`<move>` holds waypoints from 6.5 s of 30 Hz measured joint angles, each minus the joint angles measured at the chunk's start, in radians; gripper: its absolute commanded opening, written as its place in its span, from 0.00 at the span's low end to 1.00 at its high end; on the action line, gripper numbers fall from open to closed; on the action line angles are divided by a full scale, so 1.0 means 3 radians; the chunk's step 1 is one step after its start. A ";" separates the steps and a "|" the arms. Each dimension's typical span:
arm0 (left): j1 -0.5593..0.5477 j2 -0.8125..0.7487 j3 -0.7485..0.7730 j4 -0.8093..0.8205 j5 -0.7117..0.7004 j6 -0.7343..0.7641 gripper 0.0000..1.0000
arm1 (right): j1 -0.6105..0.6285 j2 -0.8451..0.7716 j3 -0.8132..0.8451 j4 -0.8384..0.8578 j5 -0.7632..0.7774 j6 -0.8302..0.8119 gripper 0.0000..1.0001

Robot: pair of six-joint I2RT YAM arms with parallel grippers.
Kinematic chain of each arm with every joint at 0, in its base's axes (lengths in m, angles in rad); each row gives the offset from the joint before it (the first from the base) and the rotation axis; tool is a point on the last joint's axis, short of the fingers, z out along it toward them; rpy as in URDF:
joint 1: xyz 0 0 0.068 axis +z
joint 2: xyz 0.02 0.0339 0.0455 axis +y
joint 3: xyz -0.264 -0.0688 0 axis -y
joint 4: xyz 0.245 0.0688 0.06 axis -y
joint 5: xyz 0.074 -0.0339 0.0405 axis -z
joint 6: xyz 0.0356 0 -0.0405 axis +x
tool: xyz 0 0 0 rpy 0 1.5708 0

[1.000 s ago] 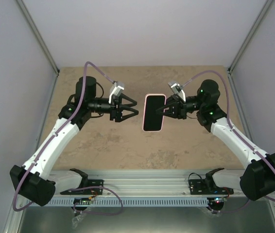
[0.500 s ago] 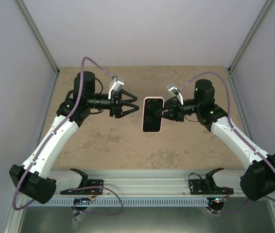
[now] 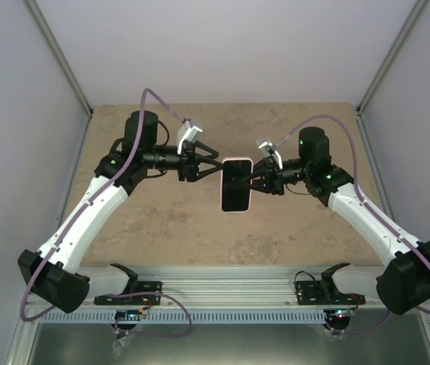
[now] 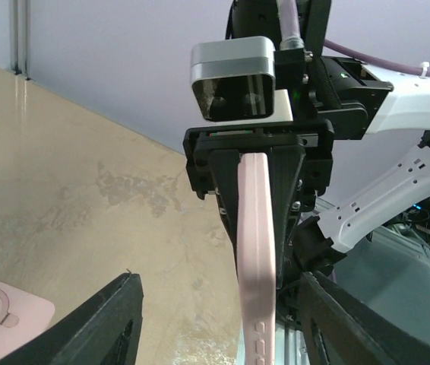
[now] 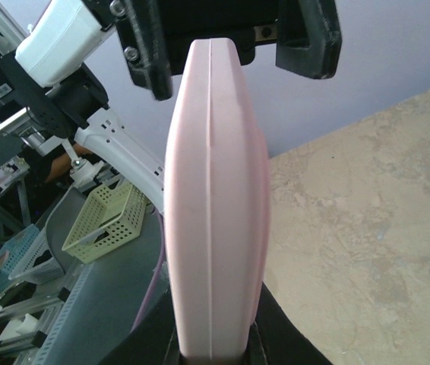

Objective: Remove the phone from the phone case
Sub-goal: Remove the phone case from the phone.

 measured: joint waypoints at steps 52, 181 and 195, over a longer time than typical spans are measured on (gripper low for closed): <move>0.0074 0.0123 -0.0189 0.0223 0.0417 -0.0253 0.27 | 0.0009 0.0000 0.0177 -0.0867 -0.0055 -0.0498 0.00; -0.0079 -0.0164 -0.0769 0.0889 0.0263 -0.0542 0.62 | -0.0334 0.0187 -0.0151 0.2828 -0.0154 0.2931 0.01; -0.0122 -0.0142 -0.0673 0.0668 -0.0296 -0.0360 0.54 | -0.0398 0.0192 -0.0277 0.3086 -0.0015 0.3063 0.01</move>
